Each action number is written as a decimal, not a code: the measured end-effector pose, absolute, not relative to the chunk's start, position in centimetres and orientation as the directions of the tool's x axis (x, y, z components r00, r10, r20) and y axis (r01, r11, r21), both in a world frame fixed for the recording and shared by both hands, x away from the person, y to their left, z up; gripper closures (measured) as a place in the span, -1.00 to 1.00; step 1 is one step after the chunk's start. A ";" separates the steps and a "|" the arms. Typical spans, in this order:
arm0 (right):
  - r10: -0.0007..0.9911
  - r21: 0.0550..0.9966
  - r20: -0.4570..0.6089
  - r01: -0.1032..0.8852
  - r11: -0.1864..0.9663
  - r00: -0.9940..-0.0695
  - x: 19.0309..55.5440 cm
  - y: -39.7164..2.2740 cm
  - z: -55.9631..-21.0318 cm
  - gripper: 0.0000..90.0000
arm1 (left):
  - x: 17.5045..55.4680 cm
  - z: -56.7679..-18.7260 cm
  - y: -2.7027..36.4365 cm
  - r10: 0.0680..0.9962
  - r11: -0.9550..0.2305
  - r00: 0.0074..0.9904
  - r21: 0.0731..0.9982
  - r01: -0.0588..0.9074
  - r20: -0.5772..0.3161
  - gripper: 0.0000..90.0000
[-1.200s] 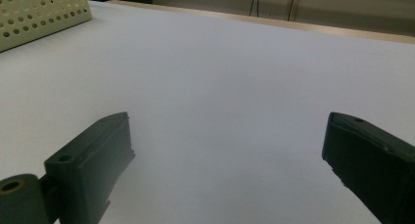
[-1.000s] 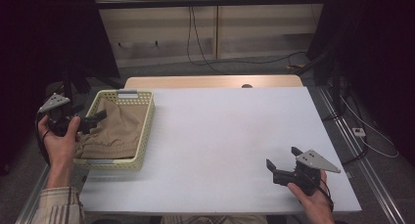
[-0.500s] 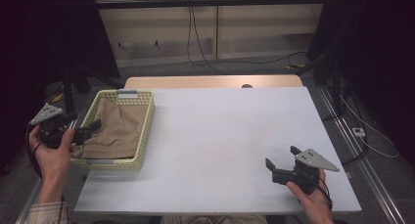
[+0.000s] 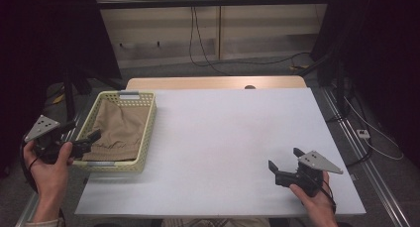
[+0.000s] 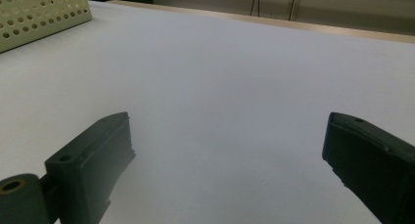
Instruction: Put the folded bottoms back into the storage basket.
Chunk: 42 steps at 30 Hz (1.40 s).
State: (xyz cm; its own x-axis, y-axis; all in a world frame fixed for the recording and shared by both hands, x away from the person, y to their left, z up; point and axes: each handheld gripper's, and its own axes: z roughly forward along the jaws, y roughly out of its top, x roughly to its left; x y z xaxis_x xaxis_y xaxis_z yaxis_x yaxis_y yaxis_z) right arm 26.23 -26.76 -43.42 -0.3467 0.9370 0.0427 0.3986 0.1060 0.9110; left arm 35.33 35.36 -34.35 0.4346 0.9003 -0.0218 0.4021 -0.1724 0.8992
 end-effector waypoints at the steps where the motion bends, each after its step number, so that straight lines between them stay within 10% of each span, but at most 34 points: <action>1: 0.937 0.911 0.046 0.400 0.103 -0.346 26.3 -26.7 -43.4 -0.90 | 35.0 -34.4 35.2 0.898 -0.170 0.439 0.899 0.404 -0.028 -0.86; 42: 0.933 0.911 0.048 0.399 0.105 -0.356 26.4 -26.6 -43.4 -0.90 | 33.6 -34.5 26.5 0.779 -0.246 0.627 0.910 0.334 -0.020 -0.86</action>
